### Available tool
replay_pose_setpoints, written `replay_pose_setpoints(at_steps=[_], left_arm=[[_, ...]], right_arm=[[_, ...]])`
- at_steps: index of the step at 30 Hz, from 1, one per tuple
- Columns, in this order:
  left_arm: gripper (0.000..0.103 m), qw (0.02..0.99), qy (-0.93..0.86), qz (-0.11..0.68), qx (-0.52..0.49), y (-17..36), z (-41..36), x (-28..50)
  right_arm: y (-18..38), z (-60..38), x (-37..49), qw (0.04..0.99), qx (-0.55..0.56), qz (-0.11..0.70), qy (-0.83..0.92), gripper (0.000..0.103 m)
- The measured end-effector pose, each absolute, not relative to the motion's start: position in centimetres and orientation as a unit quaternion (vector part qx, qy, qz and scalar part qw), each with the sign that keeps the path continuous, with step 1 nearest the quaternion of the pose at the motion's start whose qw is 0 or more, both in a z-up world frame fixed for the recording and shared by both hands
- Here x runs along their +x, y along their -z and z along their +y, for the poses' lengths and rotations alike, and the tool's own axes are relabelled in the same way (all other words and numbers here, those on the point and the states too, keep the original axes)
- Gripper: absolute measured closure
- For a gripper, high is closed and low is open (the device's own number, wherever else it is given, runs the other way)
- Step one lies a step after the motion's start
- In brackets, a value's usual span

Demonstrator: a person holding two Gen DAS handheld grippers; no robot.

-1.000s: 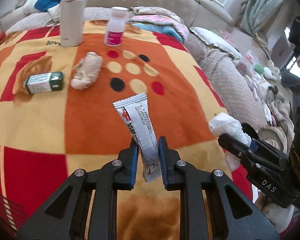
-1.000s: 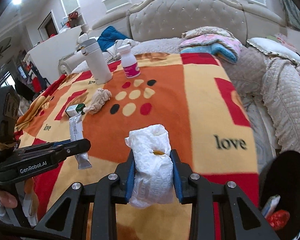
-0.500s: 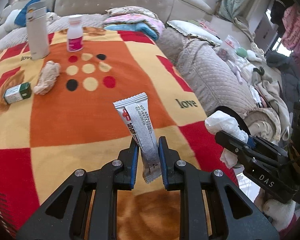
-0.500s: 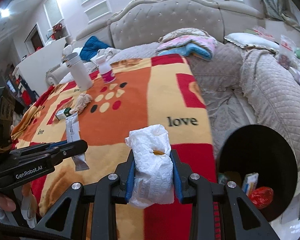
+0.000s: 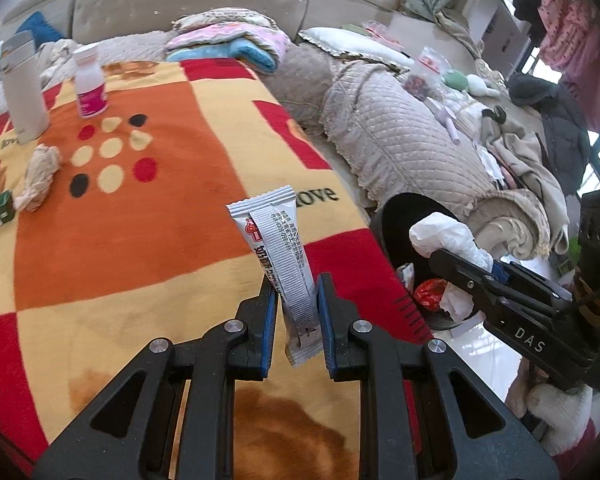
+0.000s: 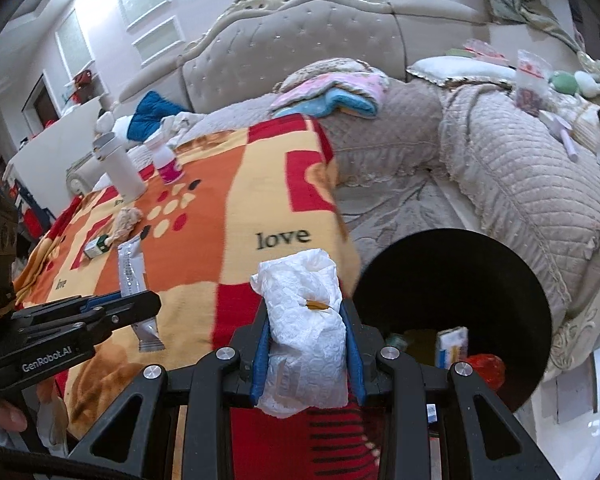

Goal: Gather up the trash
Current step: 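Carry the toothpaste tube and white tissue over the black bin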

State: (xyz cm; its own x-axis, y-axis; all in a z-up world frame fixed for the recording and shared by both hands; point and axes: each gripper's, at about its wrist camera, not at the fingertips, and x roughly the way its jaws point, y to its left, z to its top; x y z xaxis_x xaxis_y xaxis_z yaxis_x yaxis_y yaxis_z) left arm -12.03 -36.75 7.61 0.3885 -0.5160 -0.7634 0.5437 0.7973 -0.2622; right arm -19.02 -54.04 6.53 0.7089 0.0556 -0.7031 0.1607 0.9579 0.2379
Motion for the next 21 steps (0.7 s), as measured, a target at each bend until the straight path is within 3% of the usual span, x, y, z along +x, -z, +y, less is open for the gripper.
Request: replay_pose_setpoints(at_steps=[21], left_arm=[[0.086,0.809,0.363,0.458,0.063,-6.5,-45.1,-12.2]], right_arm=[[-4.0,-61.4,-21.3,0.897,0.183,0.392,0.091,0.072]])
